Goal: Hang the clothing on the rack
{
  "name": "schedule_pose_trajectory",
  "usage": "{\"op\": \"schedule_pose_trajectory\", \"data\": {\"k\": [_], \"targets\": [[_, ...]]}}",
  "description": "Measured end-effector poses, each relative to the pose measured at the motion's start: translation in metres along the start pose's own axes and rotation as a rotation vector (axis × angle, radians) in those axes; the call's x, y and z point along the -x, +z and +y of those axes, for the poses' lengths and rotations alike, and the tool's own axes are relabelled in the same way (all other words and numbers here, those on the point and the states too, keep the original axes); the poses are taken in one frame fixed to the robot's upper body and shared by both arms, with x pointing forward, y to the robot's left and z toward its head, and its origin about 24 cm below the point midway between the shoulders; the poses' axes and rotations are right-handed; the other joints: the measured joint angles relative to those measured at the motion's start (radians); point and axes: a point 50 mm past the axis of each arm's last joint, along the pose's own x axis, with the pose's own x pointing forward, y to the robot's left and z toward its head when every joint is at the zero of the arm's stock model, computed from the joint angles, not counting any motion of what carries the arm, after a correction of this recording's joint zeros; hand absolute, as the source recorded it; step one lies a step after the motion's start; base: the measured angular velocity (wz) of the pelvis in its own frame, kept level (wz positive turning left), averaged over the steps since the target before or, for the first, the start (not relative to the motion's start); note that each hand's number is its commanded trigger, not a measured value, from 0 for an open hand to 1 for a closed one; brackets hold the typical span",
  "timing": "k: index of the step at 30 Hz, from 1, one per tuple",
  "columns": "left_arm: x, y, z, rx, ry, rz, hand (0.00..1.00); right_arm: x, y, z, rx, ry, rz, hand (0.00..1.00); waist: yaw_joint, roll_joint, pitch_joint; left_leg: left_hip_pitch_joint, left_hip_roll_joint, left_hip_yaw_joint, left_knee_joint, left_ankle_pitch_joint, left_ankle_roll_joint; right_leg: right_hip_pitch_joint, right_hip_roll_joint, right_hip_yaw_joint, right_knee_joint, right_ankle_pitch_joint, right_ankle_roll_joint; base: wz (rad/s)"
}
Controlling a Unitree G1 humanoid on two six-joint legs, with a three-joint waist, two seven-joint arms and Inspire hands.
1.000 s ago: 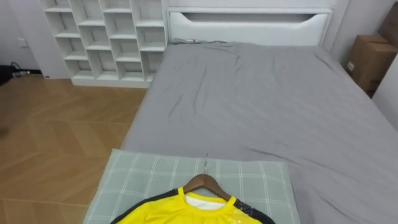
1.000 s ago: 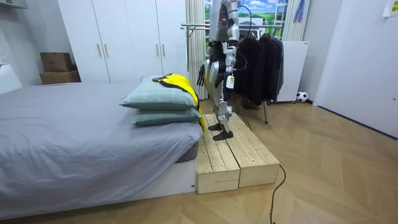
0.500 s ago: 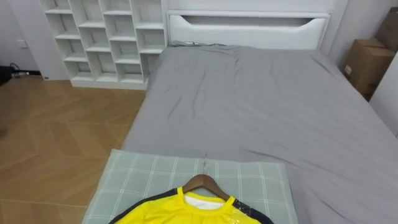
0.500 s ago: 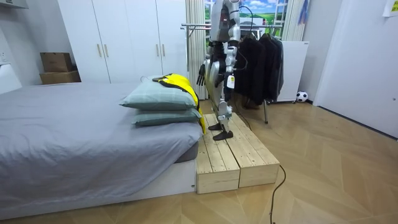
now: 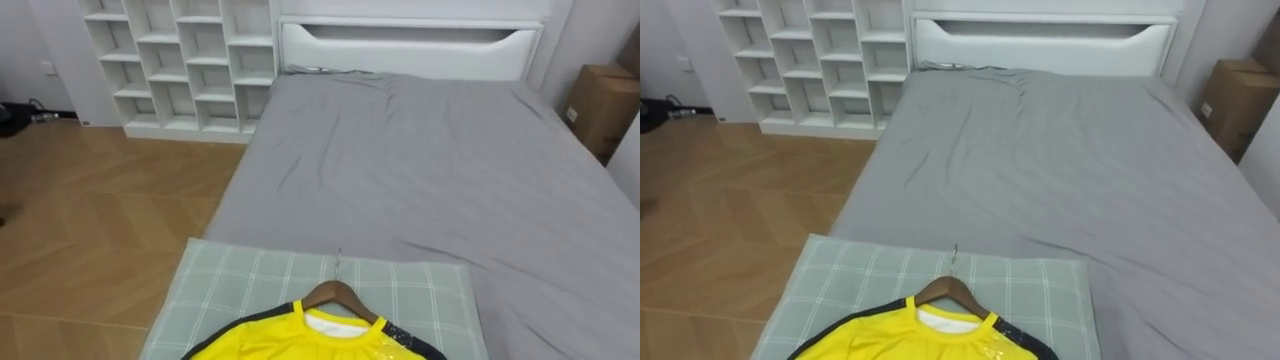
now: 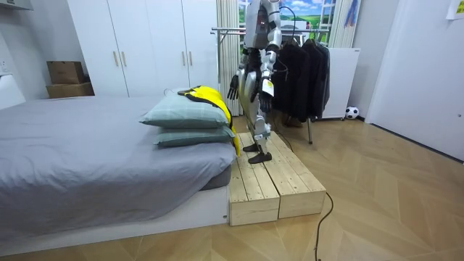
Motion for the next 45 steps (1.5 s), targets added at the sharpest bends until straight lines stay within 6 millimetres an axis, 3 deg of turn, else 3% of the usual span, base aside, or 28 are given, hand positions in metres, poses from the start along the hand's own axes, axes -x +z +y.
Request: {"op": "schedule_pose_trajectory", "data": {"k": [11, 17, 29, 45], "targets": [[0.013, 0.093, -0.003, -0.199, 0.17, -0.546, 0.0, 0.002, 0.008, -0.012, 0.043, -0.028, -0.044, 0.0, -0.029, 0.026, 0.0016, -0.001, -0.003, -0.016, 0.0, 0.001, 0.001, 0.002, 0.0, -0.008, -0.001, 0.0, 0.0, 0.03], [0.037, 0.135, -0.02, -0.359, 0.187, -0.851, 0.0, 0.002, 0.009, -0.013, 0.045, -0.024, -0.049, 0.0, -0.039, 0.017, 0.0013, -0.003, -0.003, -0.016, -0.006, 0.001, 0.001, -0.006, 0.001, -0.007, -0.002, 0.0, 0.0, 0.0], [0.055, 0.151, -0.051, -0.525, 0.126, -1.033, 0.0, 0.002, 0.012, -0.012, 0.048, -0.017, -0.058, 0.0, -0.085, 0.008, -0.0078, -0.001, -0.002, -0.003, -0.013, 0.004, 0.0, -0.023, 0.0, 0.004, -0.003, 0.0, 0.0, -0.03], [0.058, 0.149, -0.059, -0.645, 0.093, -1.062, 0.0, 0.002, 0.012, -0.012, 0.046, -0.02, -0.06, 0.0, -0.09, 0.01, -0.0017, -0.003, 0.001, 0.023, -0.027, 0.005, 0.0, -0.025, 0.009, 0.033, -0.003, 0.0, 0.0, -0.05]]}}
